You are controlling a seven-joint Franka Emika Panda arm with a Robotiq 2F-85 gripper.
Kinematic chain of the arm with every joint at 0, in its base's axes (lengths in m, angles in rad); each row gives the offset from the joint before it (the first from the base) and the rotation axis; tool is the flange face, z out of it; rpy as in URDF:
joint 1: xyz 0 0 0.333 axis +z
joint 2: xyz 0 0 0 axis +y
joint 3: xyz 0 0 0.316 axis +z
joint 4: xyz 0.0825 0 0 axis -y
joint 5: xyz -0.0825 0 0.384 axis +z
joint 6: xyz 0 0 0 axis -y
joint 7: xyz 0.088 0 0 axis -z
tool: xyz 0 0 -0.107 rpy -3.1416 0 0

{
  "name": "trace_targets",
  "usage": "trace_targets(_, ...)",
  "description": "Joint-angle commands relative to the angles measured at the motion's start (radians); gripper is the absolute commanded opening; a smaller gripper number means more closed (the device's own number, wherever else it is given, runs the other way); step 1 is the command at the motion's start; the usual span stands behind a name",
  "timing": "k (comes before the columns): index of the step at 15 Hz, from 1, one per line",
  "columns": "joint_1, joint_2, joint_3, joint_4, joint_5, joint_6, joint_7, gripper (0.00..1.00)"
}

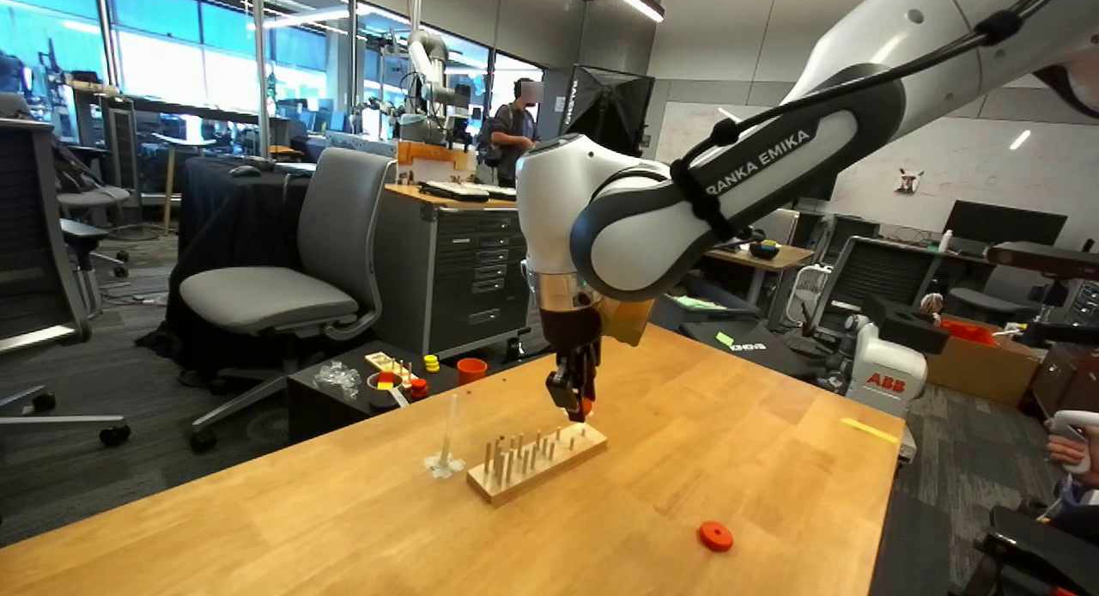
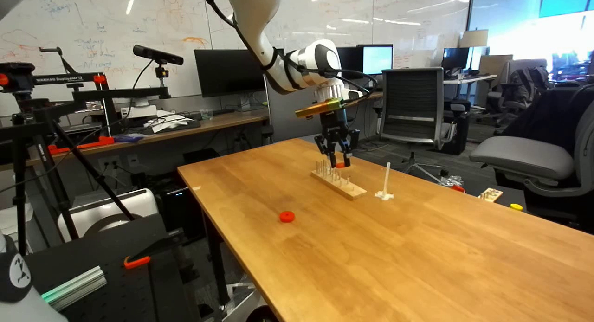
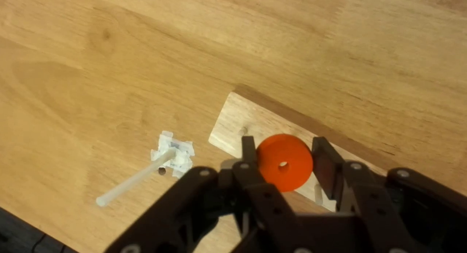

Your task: Put one orange hoop on the wooden platform

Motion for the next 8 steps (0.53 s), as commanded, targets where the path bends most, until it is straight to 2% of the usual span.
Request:
trace_targets(1, -0.008, 0.051, 0.014, 0.086, 0.034, -0.055, -0.032, 0.18)
trace_targets(8, -0.007, 0.101, 0.011, 0.141, 0.046, -0.081, -0.032, 0.18)
